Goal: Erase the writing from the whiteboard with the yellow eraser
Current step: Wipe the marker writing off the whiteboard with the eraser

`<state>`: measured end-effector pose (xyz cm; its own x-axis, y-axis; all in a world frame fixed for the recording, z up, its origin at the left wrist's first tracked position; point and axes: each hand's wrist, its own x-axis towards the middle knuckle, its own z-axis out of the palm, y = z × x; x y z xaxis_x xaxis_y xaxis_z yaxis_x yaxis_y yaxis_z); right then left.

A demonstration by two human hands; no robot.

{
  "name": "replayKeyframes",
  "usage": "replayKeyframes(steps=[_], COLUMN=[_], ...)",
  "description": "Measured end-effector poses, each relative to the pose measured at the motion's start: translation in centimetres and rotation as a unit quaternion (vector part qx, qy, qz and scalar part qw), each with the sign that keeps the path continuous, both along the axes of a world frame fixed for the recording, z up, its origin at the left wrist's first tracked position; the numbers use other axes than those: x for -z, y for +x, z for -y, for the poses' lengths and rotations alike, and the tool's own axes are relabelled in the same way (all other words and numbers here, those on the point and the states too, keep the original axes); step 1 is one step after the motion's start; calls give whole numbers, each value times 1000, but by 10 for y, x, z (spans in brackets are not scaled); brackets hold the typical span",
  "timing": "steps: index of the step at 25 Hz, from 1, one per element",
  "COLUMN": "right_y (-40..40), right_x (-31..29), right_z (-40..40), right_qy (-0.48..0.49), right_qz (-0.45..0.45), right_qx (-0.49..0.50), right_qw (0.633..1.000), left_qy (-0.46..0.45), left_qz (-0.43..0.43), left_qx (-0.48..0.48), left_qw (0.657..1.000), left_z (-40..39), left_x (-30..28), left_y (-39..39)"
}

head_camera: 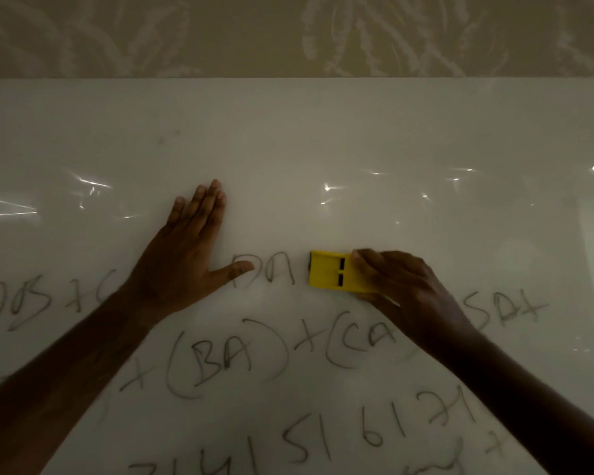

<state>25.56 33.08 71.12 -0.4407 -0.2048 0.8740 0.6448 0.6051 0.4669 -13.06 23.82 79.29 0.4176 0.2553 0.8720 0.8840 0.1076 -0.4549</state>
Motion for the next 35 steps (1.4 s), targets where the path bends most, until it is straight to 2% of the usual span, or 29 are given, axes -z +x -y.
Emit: replayKeyframes(steps=[3,5,8,10,14,17,19,22,26,30,35], right_y=[29,37,10,-24,-57,-33,-9,-2,-59,-85,-46], right_x=[11,-2,-35,-49,-20,11,13,-15,-53,-24,6], right_z=[-3,-6,-6,-1,10,13,10,4,12,23,24], right_qy=[12,11,-7,-7,14,29,29,16,-1,20,37], right_qz=[28,-3,-64,-73,-20,44,55,-10,-58,2,60], right_qx=[34,46,29,10,2,7,28,43,20,9,40], right_qw=[999,999,998,997,1000,999,998,999,998,1000,997], left_qy=[2,0,-4,-1,-1,-3,-4,-5,2,11,16], left_qz=[12,17,21,18,-4,2,8,17,29,10,23], left_qx=[-6,-7,-4,-4,3,4,0,2,3,-12,-11], left_qw=[1000,1000,1000,1000,1000,1000,1000,1000,1000,1000,1000], left_z=[8,9,7,8,14,20,23,21,18,23,30], left_x=[7,10,11,10,8,10,13,16,18,14,17], left_y=[-21,-25,-22,-23,-31,-46,-56,-58,-53,-65,-87])
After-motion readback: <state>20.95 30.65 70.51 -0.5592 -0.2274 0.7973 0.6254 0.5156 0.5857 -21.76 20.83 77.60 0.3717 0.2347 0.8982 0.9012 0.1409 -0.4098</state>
